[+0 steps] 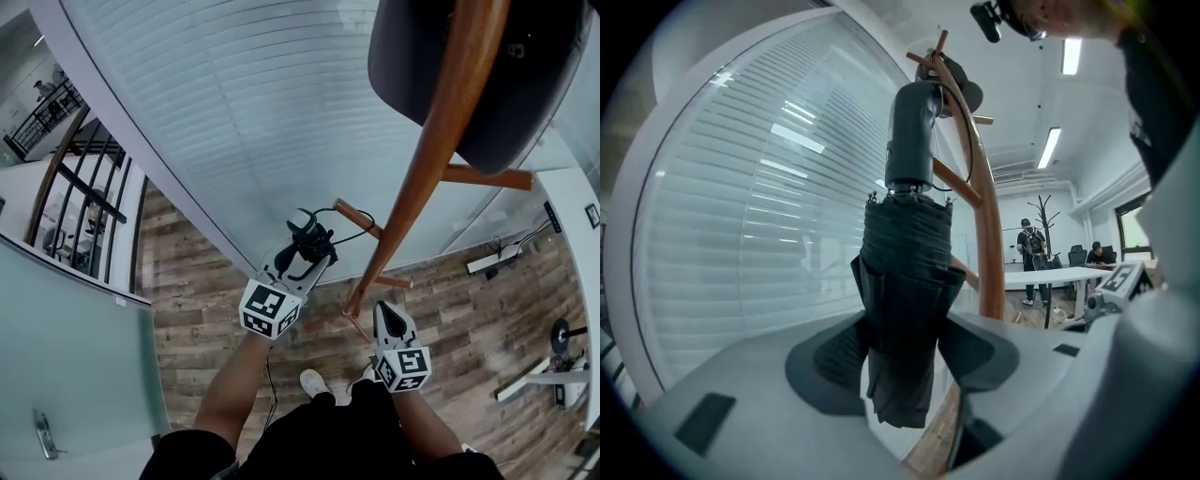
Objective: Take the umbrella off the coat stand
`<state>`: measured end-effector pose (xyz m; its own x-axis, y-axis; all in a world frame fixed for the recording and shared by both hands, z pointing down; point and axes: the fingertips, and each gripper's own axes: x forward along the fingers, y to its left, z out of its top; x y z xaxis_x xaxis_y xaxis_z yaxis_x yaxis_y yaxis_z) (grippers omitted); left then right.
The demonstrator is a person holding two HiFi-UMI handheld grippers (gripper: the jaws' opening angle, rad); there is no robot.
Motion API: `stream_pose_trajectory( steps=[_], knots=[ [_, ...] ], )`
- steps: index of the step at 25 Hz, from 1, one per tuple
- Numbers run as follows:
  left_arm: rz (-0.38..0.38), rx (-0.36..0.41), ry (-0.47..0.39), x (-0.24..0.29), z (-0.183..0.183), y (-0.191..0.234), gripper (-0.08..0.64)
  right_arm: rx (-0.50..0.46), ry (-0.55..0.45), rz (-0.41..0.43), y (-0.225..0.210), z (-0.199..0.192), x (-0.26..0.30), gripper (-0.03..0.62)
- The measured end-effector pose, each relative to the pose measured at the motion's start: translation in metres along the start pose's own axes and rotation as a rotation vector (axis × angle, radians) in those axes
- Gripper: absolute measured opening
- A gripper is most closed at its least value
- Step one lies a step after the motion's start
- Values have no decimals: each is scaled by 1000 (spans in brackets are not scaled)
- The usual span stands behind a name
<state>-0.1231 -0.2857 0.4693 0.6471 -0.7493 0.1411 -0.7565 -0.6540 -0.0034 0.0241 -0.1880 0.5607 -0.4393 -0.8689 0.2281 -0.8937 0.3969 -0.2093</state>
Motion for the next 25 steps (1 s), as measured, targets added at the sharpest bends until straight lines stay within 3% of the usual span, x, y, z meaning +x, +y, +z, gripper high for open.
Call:
stream_pose_trajectory(
  steps=[15, 25],
  knots=[
    [161, -33, 1, -33, 5, 55, 242, -38, -29, 66, 22, 10, 5, 6],
    [199, -67, 61, -51, -30, 60, 242, -92, -56, 106, 42, 26, 8, 6]
  ],
)
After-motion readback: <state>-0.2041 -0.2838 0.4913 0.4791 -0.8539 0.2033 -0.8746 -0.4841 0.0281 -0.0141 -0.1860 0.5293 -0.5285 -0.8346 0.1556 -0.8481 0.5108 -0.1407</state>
